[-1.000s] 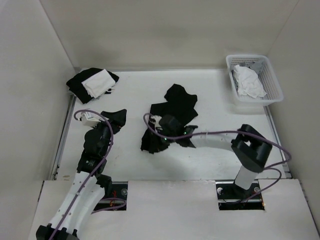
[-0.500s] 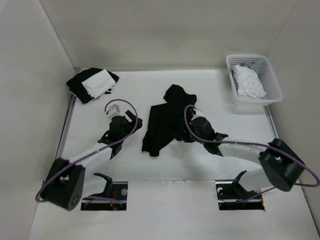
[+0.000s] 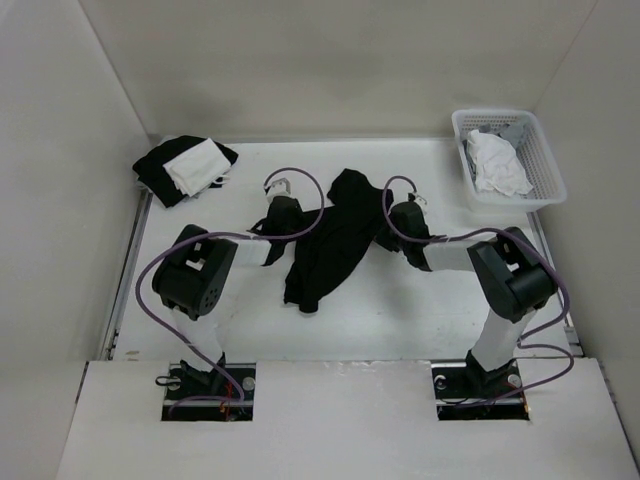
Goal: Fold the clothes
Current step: Flatten the tank top out
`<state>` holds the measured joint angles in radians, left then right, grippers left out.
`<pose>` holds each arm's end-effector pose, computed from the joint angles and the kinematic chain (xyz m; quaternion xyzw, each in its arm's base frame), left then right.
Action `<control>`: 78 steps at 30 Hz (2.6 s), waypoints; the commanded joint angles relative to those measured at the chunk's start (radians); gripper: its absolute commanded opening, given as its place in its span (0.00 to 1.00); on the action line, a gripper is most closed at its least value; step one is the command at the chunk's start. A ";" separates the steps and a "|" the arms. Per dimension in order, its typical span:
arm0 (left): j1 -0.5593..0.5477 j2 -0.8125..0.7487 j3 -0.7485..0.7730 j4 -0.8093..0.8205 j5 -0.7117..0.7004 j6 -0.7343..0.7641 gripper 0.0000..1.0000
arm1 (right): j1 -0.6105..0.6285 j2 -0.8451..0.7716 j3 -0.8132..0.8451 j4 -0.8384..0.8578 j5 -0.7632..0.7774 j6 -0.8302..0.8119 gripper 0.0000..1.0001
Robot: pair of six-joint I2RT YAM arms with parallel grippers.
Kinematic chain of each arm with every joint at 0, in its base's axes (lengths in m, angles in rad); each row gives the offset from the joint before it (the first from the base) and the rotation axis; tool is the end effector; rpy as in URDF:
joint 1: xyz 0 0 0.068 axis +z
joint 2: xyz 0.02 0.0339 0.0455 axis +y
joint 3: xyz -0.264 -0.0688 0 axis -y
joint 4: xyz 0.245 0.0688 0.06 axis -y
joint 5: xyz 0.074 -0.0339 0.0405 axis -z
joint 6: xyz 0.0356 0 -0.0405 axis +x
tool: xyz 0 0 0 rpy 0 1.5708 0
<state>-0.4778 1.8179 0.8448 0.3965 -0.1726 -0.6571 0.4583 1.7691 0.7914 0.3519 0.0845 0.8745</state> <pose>0.3256 -0.1617 0.1413 -0.1193 0.8685 -0.1915 0.4414 0.3129 0.1510 0.1386 0.2026 0.8665 0.2515 0.3807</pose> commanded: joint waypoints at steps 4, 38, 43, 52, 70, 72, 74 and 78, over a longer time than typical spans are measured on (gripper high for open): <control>0.009 -0.081 0.024 0.045 -0.030 -0.042 0.05 | -0.007 -0.130 0.043 0.088 0.061 -0.049 0.03; 0.047 -0.859 -0.138 -0.203 -0.100 -0.088 0.05 | -0.057 -0.387 0.413 -0.209 -0.106 -0.273 0.06; 0.057 -0.850 -0.158 -0.223 -0.085 -0.137 0.05 | -0.093 -0.253 0.586 -0.238 -0.137 -0.264 0.03; 0.028 -1.077 -0.095 -0.347 -0.062 -0.147 0.05 | 0.013 -0.638 0.547 -0.369 -0.146 -0.370 0.04; -0.025 -1.231 -0.498 -0.521 -0.090 -0.320 0.13 | -0.207 -0.100 0.381 -0.065 -0.321 -0.257 0.09; -0.020 -1.185 -0.501 -0.487 -0.090 -0.317 0.17 | -0.224 0.030 0.495 -0.097 -0.341 -0.221 0.19; 0.000 -1.139 -0.497 -0.460 -0.090 -0.303 0.20 | -0.228 0.059 0.534 -0.125 -0.332 -0.207 0.36; -0.021 -1.050 -0.478 -0.441 -0.085 -0.245 0.25 | -0.223 -0.058 0.433 -0.159 -0.217 -0.206 0.52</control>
<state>-0.4843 0.7170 0.3397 -0.1337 -0.2592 -0.9417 0.2264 1.8927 1.2083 0.1104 -0.1852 0.6518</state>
